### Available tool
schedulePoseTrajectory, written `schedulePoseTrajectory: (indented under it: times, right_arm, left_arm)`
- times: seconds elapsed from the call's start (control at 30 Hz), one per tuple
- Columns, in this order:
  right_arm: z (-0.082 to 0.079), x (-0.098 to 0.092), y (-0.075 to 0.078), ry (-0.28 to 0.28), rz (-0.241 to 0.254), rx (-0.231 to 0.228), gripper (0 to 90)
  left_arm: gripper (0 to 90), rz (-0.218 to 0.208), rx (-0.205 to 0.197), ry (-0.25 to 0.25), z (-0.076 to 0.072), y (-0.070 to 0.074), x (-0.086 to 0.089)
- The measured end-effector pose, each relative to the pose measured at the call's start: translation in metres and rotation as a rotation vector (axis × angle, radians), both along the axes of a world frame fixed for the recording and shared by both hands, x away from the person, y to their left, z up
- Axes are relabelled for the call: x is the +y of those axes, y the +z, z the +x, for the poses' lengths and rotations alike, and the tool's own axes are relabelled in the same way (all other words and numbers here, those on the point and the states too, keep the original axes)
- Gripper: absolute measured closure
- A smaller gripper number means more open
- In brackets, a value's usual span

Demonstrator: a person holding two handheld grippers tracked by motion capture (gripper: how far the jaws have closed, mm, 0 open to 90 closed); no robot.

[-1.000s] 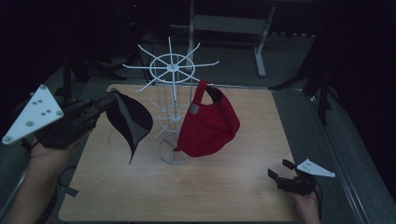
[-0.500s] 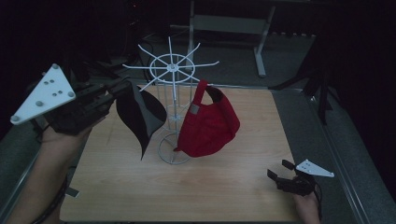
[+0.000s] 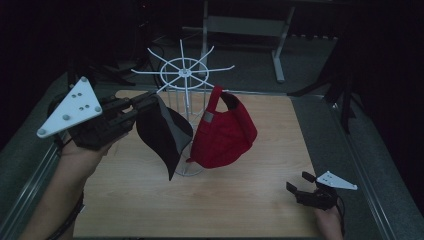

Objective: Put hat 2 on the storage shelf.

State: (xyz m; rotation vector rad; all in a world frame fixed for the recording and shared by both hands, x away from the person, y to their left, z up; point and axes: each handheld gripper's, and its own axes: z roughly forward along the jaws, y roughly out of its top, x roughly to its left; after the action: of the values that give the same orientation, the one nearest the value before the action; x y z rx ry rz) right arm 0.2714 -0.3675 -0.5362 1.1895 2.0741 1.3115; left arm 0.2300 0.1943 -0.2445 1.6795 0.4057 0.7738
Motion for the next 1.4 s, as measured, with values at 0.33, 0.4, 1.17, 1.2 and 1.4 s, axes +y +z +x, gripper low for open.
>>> schedulePoseTrajectory:
  times: [0.33, 0.4, 1.17, 1.2, 1.4]
  right_arm:
    - [0.000, 0.001, 0.000, 0.001, -0.001, 0.003, 16.0]
    - [0.000, 0.000, 0.000, 0.000, -0.002, 0.004, 16.0]
    - [0.000, 0.000, 0.001, 0.001, 0.002, 0.000, 16.0]
    - [0.001, 0.000, 0.001, 0.002, 0.002, 0.000, 16.0]
    - [0.000, 0.000, 0.000, 0.002, 0.002, -0.001, 16.0]
  left_arm:
    - [84.5, 0.043, 0.020, -0.009, -0.005, -0.018, -0.007]
    - [84.3, 0.048, 0.022, -0.003, -0.005, -0.022, -0.008]
    - [60.3, 0.011, 0.089, -0.015, -0.014, -0.052, 0.006]
    - [58.2, 0.000, 0.096, -0.013, -0.019, -0.057, 0.011]
    - [52.1, -0.032, 0.106, -0.018, -0.028, -0.065, 0.017]
